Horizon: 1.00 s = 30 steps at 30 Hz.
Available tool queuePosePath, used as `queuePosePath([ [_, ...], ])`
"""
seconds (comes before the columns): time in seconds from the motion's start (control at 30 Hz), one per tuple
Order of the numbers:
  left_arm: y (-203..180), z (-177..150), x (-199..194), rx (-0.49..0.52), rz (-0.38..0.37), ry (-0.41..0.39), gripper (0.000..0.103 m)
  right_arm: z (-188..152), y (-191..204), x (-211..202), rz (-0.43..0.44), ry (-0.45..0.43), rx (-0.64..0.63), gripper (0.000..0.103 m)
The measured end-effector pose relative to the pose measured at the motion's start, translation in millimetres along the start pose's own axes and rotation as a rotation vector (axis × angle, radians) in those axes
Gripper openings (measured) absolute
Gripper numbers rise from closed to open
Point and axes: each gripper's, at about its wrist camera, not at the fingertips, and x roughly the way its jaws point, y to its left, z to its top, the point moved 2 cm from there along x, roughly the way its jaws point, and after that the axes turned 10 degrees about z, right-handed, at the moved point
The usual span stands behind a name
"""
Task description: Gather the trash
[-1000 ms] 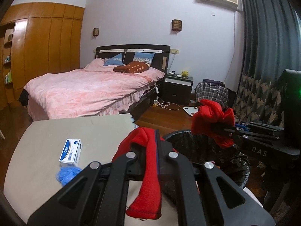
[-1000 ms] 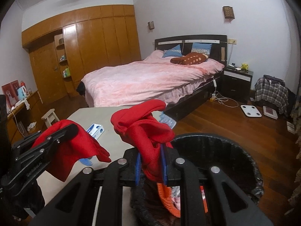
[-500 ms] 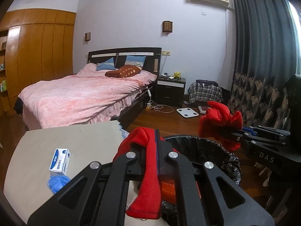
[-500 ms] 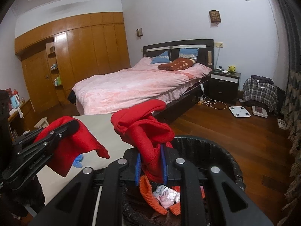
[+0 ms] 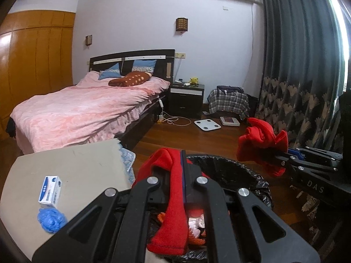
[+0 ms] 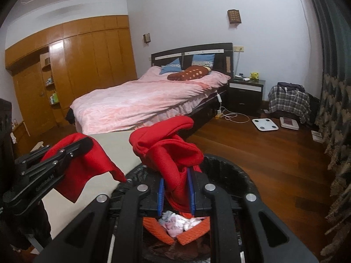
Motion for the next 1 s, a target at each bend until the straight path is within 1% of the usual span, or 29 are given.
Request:
queuePosePath([
  [0.3, -26, -9, 33, 0.032, -0.061, 0.037, 0.005, -13, -32, 4, -0.052, 0.026, 0.048, 0.017],
  [0.63, -44, -20, 68, 0.063, -0.082, 0.082, 0.005, -29, -58, 30, -0.079, 0.078, 0.082, 0.017],
  [0.7, -46, -21, 73, 0.067, -0.089, 0.093, 0.006, -32, -62, 35, -0.083, 0.088, 0.087, 0.017],
  [0.73, -47, -21, 76, 0.069, -0.089, 0.098, 0.007, -33, -62, 38, -0.088, 0.094, 0.089, 0.020],
  [0.77, -48, -22, 79, 0.069, -0.088, 0.102, 0.007, -33, -64, 40, -0.089, 0.096, 0.092, 0.027],
  [0.83, -48, -24, 85, 0.071, -0.092, 0.117, 0.013, -37, -66, 45, -0.096, 0.115, 0.096, 0.030],
  [0.87, -47, -24, 88, 0.072, -0.092, 0.126, 0.022, -39, -67, 47, -0.096, 0.124, 0.096, 0.037],
  [0.9, -47, -25, 89, 0.071, -0.092, 0.133, 0.031, -42, -68, 49, -0.102, 0.131, 0.098, 0.040],
  [0.97, -43, -28, 92, 0.062, -0.099, 0.151, 0.039, -44, -72, 51, -0.104, 0.139, 0.102, 0.045],
  [1.0, -41, -29, 93, 0.058, -0.102, 0.159, 0.040, -46, -73, 51, -0.108, 0.141, 0.103, 0.047],
])
